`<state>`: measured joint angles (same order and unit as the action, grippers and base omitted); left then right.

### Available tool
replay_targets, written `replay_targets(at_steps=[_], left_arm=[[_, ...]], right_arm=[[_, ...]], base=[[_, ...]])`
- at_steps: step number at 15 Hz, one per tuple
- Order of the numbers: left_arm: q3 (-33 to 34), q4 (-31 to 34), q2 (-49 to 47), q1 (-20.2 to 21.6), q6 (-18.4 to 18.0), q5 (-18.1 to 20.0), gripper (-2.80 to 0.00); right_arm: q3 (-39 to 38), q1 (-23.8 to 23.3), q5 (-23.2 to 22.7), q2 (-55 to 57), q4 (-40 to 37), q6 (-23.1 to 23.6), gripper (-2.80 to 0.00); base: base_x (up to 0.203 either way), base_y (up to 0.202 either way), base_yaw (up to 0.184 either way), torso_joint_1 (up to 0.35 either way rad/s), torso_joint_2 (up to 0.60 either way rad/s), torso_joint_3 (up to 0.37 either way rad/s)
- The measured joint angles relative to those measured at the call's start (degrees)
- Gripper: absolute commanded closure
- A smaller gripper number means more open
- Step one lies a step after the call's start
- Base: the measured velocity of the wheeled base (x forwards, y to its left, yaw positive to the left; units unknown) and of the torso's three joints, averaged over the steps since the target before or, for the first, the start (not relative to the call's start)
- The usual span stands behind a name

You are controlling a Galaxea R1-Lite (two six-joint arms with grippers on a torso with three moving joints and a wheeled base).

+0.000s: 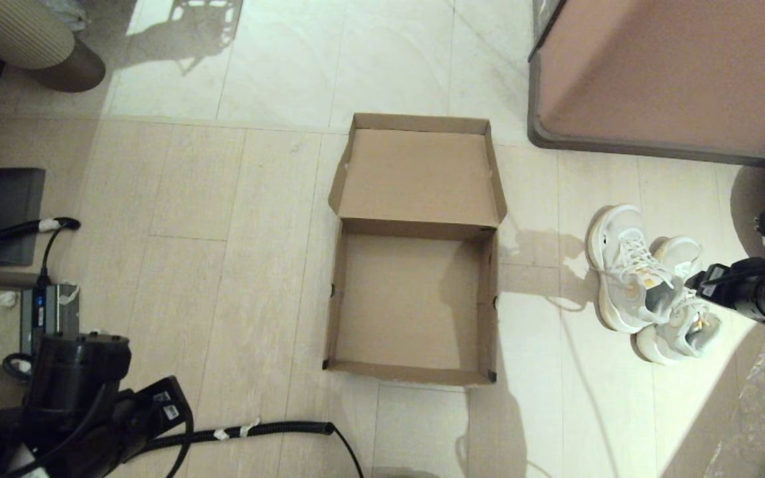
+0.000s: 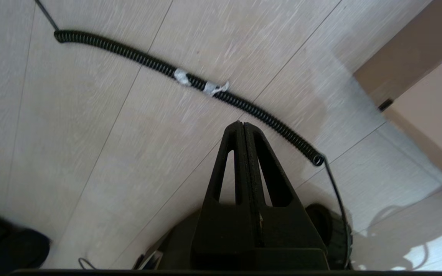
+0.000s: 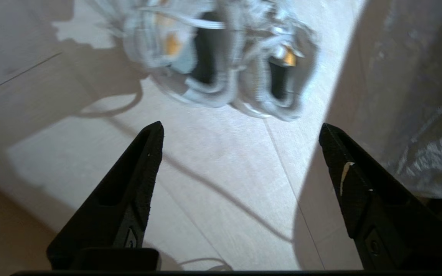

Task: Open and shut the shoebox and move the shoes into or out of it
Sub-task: Put the shoes into the shoe box

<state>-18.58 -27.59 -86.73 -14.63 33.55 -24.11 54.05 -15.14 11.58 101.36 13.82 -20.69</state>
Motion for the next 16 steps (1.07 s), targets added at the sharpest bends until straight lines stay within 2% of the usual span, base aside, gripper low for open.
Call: replay_targets(at_steps=[6, 8, 12, 16], left_arm=[[3.9, -2.6, 1.8, 0.0, -0.4, -0.4, 0.0], [4.9, -2.7, 2.3, 0.1, -0.4, -1.1, 0.0], [5.7, -2.7, 2.5, 0.4, -0.4, -1.3, 0.0], [5.0, -2.7, 1.8, 0.4, -0.4, -1.2, 0.0]], right_arm=[[-2.7, -5.5, -0.4, 8.7, 13.5, 0.3, -2.8], [-2.8, -6.1, -0.6, 12.6, 16.2, 0.1, -2.8], [-1.0, -6.2, -0.5, 21.8, 26.4, 1.2, -2.8], [2.4, -6.0, -0.4, 29.3, 30.9, 3.7, -2.8]], base=[[0.0, 0.0, 0.0, 0.0, 0.0, 0.0], [0.0, 0.0, 0.0, 0.0, 0.0, 0.0], [0.0, 0.0, 0.0, 0.0, 0.0, 0.0], [0.0, 0.0, 0.0, 0.0, 0.0, 0.0]])
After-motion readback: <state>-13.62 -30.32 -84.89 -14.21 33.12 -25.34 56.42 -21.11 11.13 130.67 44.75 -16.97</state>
